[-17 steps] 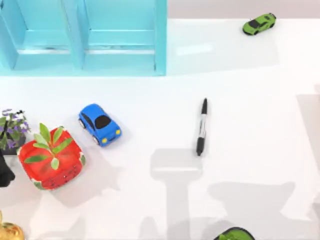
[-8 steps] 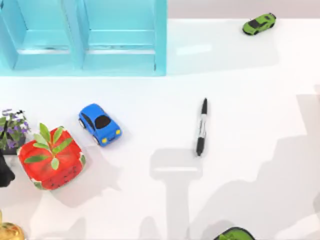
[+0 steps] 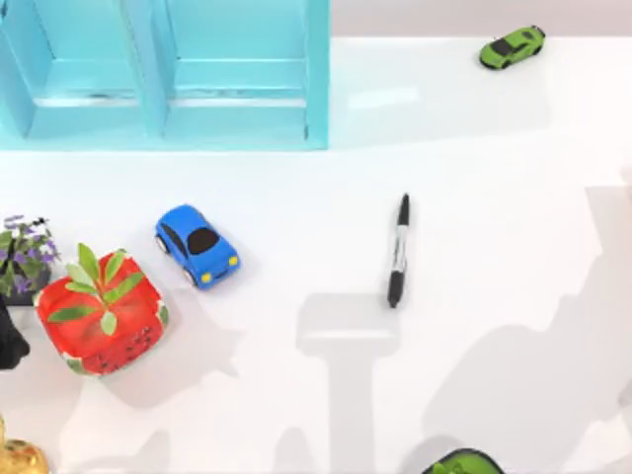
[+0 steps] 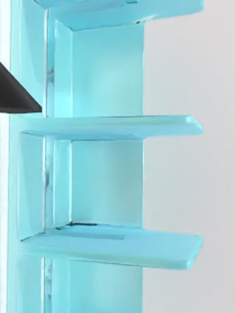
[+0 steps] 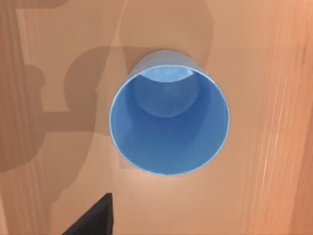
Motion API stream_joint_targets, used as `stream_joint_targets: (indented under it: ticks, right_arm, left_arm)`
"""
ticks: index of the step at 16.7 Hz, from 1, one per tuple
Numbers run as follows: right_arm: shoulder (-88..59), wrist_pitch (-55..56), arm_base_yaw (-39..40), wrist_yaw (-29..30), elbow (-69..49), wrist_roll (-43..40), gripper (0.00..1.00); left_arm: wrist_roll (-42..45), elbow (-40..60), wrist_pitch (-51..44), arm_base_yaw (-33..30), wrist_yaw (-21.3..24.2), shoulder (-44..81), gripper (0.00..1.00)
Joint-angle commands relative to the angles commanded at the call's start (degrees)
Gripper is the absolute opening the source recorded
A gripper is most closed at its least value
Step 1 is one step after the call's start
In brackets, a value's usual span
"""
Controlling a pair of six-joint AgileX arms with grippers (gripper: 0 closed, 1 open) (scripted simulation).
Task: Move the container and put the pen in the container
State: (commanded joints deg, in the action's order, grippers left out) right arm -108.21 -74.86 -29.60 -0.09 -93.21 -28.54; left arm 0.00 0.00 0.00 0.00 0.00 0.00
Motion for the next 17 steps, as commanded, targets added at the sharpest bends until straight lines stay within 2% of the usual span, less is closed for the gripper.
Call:
stream_joint_targets:
  ticks: [5, 12, 17]
  right_arm:
    - [-0.4, 2.4, 0.2, 0.0, 2.3, 0.2, 1.00]
    - [-4.2, 19.9, 0.4, 0.0, 15.5, 0.4, 1.00]
    - [-4.6, 21.5, 0.2, 0.0, 16.9, 0.3, 1.00]
  left_arm:
    - [0.0, 0.0, 0.0, 0.0, 0.0, 0.0, 1.00]
    - [0.0, 0.0, 0.0, 0.0, 0.0, 0.0, 1.00]
    - [0.0, 0.0, 0.0, 0.0, 0.0, 0.0, 1.00]
